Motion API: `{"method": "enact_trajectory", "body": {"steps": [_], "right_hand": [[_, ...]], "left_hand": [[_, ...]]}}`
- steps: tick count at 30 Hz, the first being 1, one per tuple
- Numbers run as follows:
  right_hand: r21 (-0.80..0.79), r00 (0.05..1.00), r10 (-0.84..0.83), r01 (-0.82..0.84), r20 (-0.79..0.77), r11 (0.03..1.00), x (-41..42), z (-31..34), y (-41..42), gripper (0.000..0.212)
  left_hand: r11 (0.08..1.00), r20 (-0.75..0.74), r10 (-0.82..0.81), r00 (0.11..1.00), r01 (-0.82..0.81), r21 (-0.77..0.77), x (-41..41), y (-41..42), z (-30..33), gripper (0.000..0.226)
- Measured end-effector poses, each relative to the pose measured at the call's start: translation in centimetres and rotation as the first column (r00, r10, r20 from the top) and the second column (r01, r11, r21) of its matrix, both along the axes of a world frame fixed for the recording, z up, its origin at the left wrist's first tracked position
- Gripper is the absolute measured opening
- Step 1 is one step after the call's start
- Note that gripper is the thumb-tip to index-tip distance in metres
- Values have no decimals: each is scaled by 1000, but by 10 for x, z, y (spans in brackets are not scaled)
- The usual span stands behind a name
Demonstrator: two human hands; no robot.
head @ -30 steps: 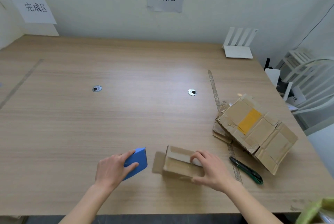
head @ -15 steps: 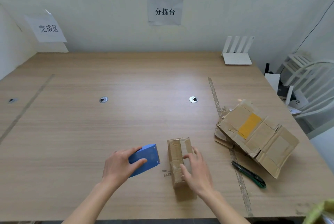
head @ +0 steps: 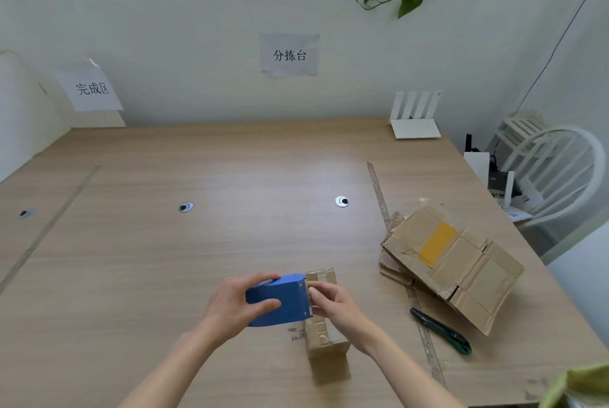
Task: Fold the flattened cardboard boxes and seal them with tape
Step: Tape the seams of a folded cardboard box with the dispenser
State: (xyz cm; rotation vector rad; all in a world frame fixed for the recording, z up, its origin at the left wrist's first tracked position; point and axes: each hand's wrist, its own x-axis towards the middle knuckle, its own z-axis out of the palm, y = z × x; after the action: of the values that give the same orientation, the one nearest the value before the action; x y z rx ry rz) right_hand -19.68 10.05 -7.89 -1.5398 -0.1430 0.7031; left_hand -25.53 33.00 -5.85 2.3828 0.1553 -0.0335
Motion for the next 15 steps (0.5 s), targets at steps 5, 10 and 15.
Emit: {"method": "enact_trajectory", "body": {"steps": [5, 10, 15], "right_hand": [[34, 996, 57, -55, -65, 998, 0, 10, -8, 35], [98, 991, 22, -9, -132, 995, 2, 4, -18, 39], [76, 992, -35, 45, -119, 996, 1, -2, -28, 24]], "left_hand": [[998, -20, -5, 1000, 3, -67, 0, -10, 6, 45], [997, -31, -34, 999, 32, -66, -1, -17, 10, 45], [997, -46, -64, 997, 63, -41, -3, -25, 9, 44]]}}
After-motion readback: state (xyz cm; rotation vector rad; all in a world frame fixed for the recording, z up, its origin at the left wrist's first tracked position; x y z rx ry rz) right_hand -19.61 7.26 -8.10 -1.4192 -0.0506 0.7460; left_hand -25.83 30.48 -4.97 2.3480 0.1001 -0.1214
